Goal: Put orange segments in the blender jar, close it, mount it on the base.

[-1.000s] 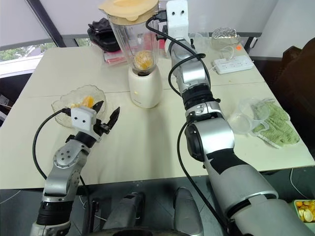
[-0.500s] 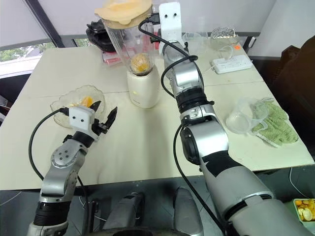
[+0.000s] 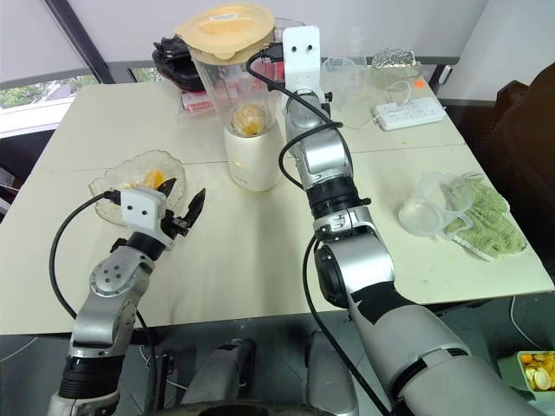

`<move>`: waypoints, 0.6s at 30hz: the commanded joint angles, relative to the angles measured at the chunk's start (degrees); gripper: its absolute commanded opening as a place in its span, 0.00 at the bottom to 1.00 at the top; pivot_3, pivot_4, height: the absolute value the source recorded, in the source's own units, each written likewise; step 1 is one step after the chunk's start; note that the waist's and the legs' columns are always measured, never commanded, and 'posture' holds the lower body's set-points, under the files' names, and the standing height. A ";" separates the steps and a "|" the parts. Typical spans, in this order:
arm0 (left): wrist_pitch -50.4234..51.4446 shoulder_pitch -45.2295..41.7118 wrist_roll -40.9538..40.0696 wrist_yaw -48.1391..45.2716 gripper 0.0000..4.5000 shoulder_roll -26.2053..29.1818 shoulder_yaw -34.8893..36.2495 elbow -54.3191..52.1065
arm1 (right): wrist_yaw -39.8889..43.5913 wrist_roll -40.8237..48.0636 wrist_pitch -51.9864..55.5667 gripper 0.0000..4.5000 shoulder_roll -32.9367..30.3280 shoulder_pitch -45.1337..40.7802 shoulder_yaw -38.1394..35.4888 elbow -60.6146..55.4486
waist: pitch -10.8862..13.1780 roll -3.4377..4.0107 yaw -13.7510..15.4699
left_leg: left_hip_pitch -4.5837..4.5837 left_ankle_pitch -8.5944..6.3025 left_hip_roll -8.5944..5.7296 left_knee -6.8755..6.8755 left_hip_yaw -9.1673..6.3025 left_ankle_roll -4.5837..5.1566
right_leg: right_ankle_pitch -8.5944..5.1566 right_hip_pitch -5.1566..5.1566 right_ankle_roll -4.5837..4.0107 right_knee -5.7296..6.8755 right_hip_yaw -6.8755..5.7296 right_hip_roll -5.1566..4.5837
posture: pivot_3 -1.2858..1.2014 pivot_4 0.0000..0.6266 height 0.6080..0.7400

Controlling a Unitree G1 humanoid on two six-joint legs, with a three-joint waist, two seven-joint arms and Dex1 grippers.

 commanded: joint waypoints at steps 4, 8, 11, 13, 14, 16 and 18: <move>-0.22 -0.11 0.14 -0.20 0.70 0.82 0.74 -1.77 | 1.49 -1.18 2.76 0.20 0.52 3.22 2.39 -5.10 | -0.06 0.01 0.05 | 0.03 0.00 0.00 0.04 0.00 0.00 | 0.00 0.05 0.00 0.02 0.00 0.00 | 0.52 0.24 1.00; -0.35 -0.44 0.03 -0.38 0.72 0.91 0.65 -1.33 | 2.68 -1.30 3.04 0.51 -0.34 4.70 2.70 -5.73 | -0.12 -0.04 0.05 | 0.08 0.00 0.00 0.06 0.00 0.00 | 0.00 0.11 0.00 0.02 0.00 0.00 | 0.52 0.24 1.00; -0.48 -0.76 -0.14 -0.57 0.72 0.88 0.64 -0.93 | 3.38 -1.88 2.33 0.85 -1.36 5.04 2.98 -5.16 | -0.11 -0.02 0.02 | 0.08 0.00 0.00 0.06 0.00 0.00 | 0.00 0.11 0.00 0.02 0.00 0.00 | 0.52 0.24 1.00; -0.30 -0.92 -0.84 -0.86 0.72 0.63 0.71 -0.84 | 4.65 -1.82 1.96 0.98 -1.99 5.40 3.29 -5.01 | -0.11 -0.02 -0.08 | 0.08 0.00 0.00 0.06 0.01 0.00 | 0.01 0.10 -0.01 0.02 0.00 0.00 | 0.52 0.24 1.00; -0.27 -0.95 -1.13 -1.10 0.72 0.59 0.67 -0.85 | 5.17 -1.85 1.59 0.98 -2.36 5.75 3.44 -5.22 | -0.11 -0.03 -0.12 | 0.08 0.00 0.00 0.06 0.01 0.00 | 0.01 0.10 -0.01 0.02 0.00 0.00 | 0.52 0.24 1.00; -0.19 -0.89 -1.38 -1.52 0.72 0.67 0.46 -1.03 | 6.31 -1.71 1.12 0.98 -3.09 6.96 3.49 -6.51 | -0.11 -0.02 -0.14 | 0.08 0.00 0.01 0.05 0.00 0.00 | 0.01 0.10 -0.01 0.03 0.00 0.02 | 0.52 0.24 1.00; 0.11 -0.64 -1.52 -1.82 0.72 0.69 0.31 -1.41 | 9.10 -1.49 1.24 0.98 -4.87 10.75 3.88 -10.88 | -0.12 -0.03 0.02 | 0.08 0.00 0.02 0.05 0.00 0.00 | 0.01 0.10 -0.01 0.02 0.00 0.02 | 0.52 0.24 1.00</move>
